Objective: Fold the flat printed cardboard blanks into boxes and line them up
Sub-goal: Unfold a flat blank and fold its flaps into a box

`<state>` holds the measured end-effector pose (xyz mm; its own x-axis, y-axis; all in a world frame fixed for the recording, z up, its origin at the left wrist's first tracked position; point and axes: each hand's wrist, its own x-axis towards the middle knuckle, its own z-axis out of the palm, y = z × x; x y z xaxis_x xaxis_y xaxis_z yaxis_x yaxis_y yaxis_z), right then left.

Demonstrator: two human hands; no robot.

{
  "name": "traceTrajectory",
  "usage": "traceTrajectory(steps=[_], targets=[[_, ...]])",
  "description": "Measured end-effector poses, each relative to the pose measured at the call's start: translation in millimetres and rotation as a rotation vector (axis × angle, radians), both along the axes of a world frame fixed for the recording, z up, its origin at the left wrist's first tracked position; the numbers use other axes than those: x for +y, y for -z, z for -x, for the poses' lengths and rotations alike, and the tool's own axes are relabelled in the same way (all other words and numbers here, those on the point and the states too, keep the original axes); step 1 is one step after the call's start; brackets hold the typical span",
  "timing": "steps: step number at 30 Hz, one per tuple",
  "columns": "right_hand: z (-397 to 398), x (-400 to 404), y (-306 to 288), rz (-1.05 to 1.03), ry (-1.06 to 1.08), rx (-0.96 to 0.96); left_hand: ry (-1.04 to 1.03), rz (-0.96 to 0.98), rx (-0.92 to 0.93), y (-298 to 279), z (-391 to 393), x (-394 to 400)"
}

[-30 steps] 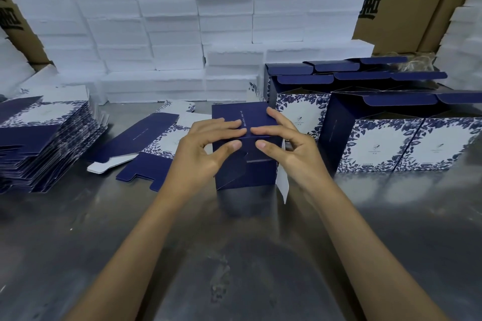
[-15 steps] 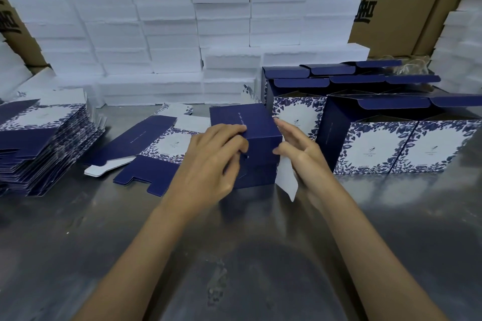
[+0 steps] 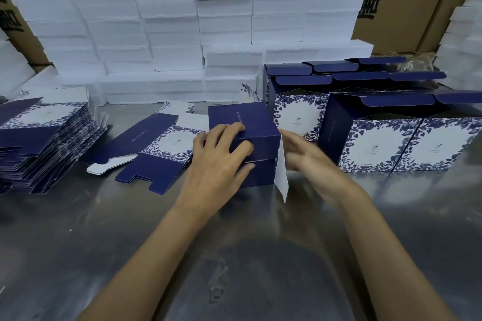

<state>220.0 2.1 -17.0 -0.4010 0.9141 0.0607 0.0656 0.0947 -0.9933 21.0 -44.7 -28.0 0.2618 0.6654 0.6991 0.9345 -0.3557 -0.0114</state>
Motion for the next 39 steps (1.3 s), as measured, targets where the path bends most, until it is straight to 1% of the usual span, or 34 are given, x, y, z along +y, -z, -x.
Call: traceTrajectory(steps=[2,5,6,11,13,14,16,20,29,32,35,37,39], targets=[[6,-4,6,0.000,-0.051,-0.031,0.051,0.016,-0.088,3,0,0],[13,-5,11,-0.025,-0.016,-0.029,0.153,0.080,-0.451,4,0,0],[14,-4,12,-0.027,0.004,-0.022,0.156,0.103,-0.540,5,0,1],[21,-2,20,-0.038,0.064,-0.079,0.161,0.375,-0.760,9,12,10],[26,-1,25,-0.080,0.135,-0.081,0.198,0.514,-0.862,10,16,11],[28,-1,27,-0.106,0.182,-0.080,0.216,0.559,-0.890,10,17,11],[32,0,33,-0.161,0.266,-0.091,0.231,0.585,-0.889,10,17,12],[39,1,38,-0.194,0.361,-0.110,0.245,0.596,-0.867,11,16,11],[45,-5,36,-0.316,0.577,-0.235,0.245,0.611,-0.877,12,10,11],[40,-2,36,-0.312,0.542,-0.199,0.261,0.618,-0.883,11,7,11],[37,-1,37,-0.236,0.414,-0.130,0.267,0.622,-0.966,8,7,8],[38,-1,36,-0.181,0.329,-0.100,0.257,0.650,-1.098,2,7,6],[39,-2,32,-0.121,0.272,-0.055,0.243,0.683,-1.301,-2,9,8]])
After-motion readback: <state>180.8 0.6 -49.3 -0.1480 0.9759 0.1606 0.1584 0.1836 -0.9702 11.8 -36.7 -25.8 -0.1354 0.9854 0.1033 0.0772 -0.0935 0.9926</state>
